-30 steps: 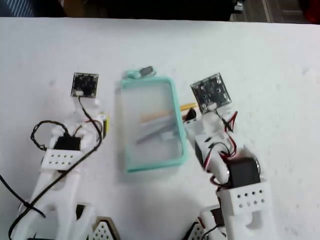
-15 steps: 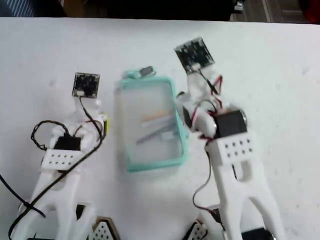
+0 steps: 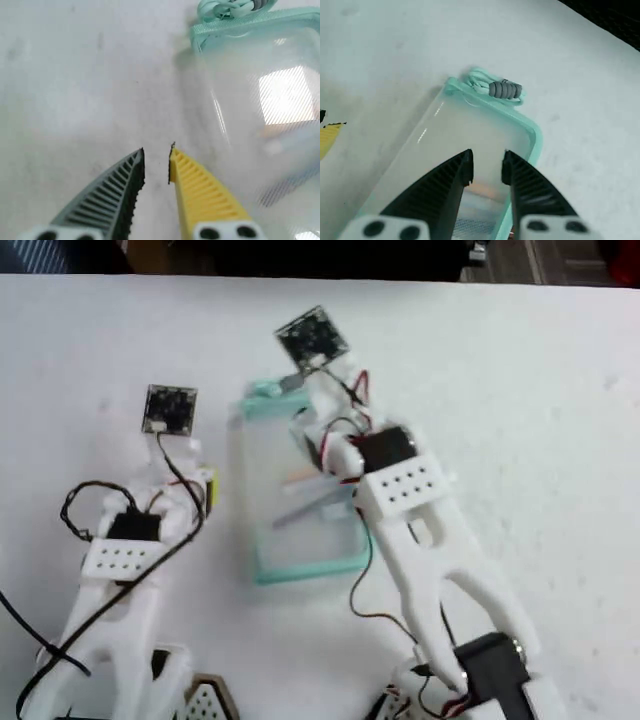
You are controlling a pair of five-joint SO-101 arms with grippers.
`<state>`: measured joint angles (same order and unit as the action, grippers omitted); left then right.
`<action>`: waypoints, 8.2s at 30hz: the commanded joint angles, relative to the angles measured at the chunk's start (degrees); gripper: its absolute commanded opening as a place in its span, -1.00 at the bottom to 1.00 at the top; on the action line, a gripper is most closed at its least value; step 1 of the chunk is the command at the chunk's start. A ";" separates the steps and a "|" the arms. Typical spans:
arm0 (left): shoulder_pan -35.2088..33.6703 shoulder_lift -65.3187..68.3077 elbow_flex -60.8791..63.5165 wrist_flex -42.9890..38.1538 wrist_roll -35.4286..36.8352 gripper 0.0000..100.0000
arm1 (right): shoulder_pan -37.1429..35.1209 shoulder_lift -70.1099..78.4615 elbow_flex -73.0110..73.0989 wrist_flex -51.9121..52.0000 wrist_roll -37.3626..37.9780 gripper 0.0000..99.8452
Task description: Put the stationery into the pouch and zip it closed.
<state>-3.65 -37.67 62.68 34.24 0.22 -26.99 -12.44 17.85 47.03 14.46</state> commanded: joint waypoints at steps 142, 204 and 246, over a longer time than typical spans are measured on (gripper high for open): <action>-7.16 -1.54 -4.57 1.49 6.68 -0.57 | -6.37 64.22 -111.82 51.74 -22.51 -0.97; 29.67 -66.51 -3.52 39.91 -7.82 -0.42 | -16.31 -20.62 -53.63 51.47 -12.40 -0.97; 49.54 -66.51 -3.08 42.64 -12.92 -0.76 | -15.60 -43.47 -20.22 39.87 -6.86 -0.97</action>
<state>44.97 -104.13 61.89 76.53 -11.74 -45.54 -57.01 -2.46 88.79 7.25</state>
